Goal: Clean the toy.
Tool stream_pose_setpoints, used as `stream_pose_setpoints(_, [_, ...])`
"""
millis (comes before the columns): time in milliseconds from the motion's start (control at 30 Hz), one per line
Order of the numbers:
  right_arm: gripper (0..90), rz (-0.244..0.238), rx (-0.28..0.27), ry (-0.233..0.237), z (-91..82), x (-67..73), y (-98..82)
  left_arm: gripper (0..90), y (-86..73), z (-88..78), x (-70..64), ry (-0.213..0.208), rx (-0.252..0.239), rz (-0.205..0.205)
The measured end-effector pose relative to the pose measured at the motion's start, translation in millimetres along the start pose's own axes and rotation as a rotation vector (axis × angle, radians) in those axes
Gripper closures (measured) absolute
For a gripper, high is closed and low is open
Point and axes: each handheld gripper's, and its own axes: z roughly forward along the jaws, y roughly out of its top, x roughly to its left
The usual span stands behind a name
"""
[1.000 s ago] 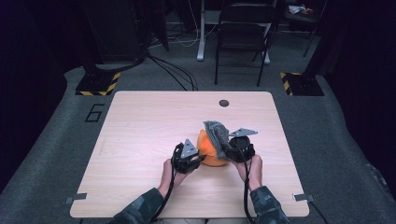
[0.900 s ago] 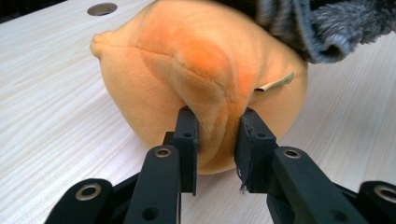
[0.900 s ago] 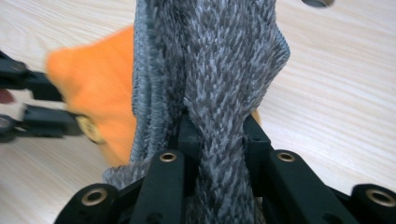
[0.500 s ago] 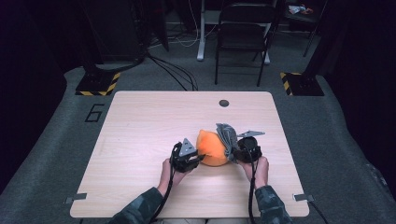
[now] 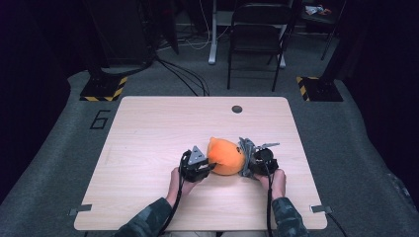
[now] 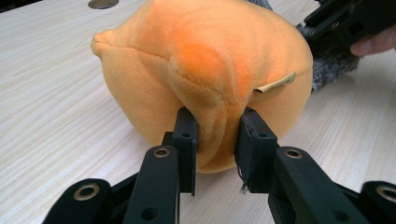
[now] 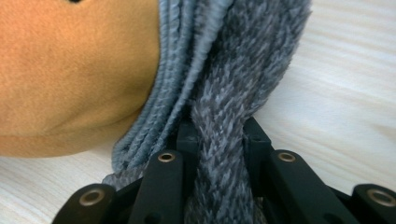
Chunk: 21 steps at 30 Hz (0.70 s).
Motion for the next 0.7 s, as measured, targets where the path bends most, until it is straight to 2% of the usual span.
stream_pose_setpoints(100, [74.9,0.016,-0.027,-0.014,-7.9,-3.4,2.5,71.0,-0.3,0.2,1.5,0.002,-0.004,-0.008])
stream_pose_setpoints(133, [75.0,0.034,-0.037,-0.014,-12.5,-4.0,3.8,70.9,-0.4,0.2,2.1,-0.001,-0.004,-0.013])
stream_pose_setpoints(233, [75.0,0.037,-0.123,-0.016,-30.2,-4.3,11.5,70.7,-0.8,0.0,3.8,0.001,-0.003,-0.015])
stream_pose_setpoints(300, [75.0,0.032,-0.183,-0.001,-44.7,2.5,17.8,70.5,-0.9,-0.1,4.6,0.003,-0.004,-0.019])
stream_pose_setpoints(333, [75.0,0.008,-0.21,0.001,-51.5,6.8,20.9,70.4,-0.8,-0.5,5.0,0.001,-0.001,-0.018])
stream_pose_setpoints(467, [74.8,-0.031,-0.297,0.089,-71.6,31.6,32.0,69.7,-0.8,-0.2,5.0,0.005,-0.003,-0.019])
stream_pose_setpoints(533, [74.6,-0.05,-0.291,0.113,-70.7,40.9,34.0,69.4,-0.9,-0.2,5.5,0.004,-0.003,-0.016])
stream_pose_setpoints(600, [74.3,-0.066,-0.251,0.119,-60.8,48.6,33.1,68.1,-1.1,-0.1,5.4,0.006,-0.004,-0.021])
stream_pose_setpoints(633, [74.1,-0.082,-0.228,0.107,-53.3,50.1,31.2,66.4,-1.0,-0.1,5.4,0.005,-0.001,-0.021])
stream_pose_setpoints(700, [73.8,-0.084,-0.209,0.097,-40.6,51.4,26.7,61.9,-0.6,-0.8,5.0,-0.005,0.013,-0.016])
